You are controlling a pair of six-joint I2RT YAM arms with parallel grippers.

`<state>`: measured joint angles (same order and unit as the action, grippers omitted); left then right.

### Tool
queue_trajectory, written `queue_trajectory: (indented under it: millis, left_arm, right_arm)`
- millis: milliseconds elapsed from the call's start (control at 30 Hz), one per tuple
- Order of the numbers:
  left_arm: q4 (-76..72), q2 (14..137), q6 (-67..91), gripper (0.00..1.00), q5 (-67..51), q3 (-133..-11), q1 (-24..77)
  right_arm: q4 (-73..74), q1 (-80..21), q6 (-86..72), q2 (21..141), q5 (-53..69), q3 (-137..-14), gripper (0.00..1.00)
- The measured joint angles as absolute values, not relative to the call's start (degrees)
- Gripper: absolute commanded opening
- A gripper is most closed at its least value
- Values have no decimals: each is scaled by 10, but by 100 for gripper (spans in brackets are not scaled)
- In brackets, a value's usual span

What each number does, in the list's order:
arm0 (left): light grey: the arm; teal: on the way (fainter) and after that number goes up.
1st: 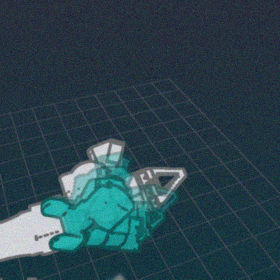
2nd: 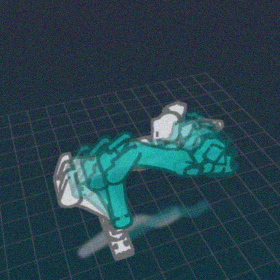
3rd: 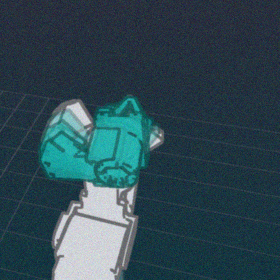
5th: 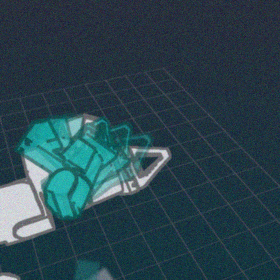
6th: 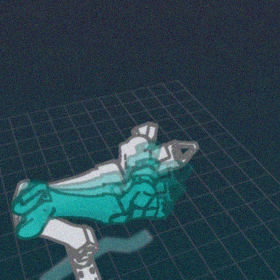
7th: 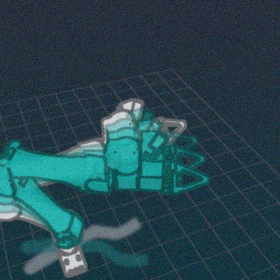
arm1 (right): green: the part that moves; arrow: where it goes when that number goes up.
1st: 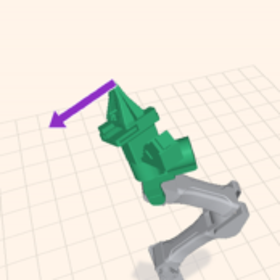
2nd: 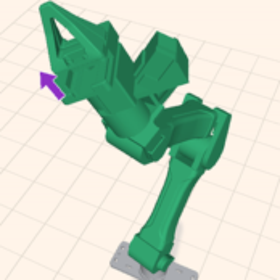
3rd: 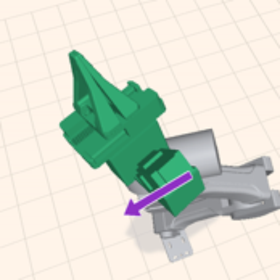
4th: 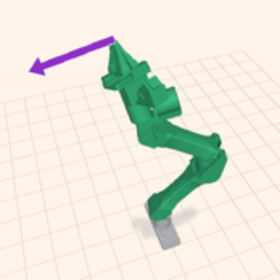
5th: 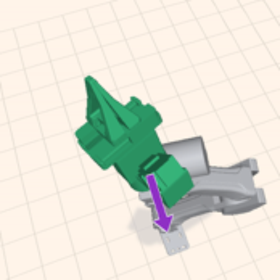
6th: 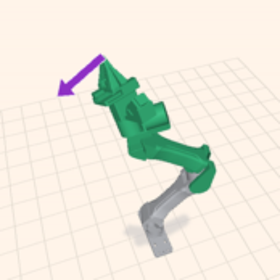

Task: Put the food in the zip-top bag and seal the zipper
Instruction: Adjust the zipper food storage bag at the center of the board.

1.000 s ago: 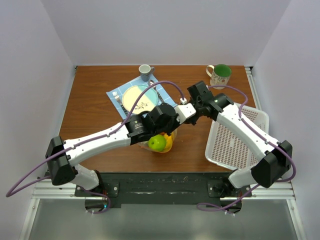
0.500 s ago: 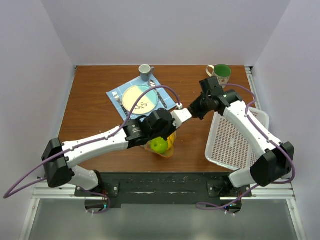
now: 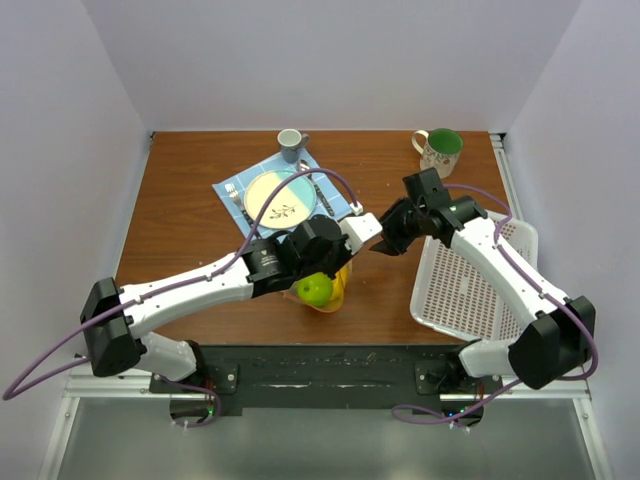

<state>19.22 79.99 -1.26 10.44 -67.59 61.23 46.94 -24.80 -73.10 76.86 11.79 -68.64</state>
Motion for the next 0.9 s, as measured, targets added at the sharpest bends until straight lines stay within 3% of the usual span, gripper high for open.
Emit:
queue_trajectory:
  millis: [667,900]
  left_arm:
    - [119,800,-87,3,62,-663,612]
    - [106,800,-118,2,62,-656,611]
  right_arm:
    - [450,-248,-776,786,215,-674,40]
    - [450,-248,-781,786,226,-674,34]
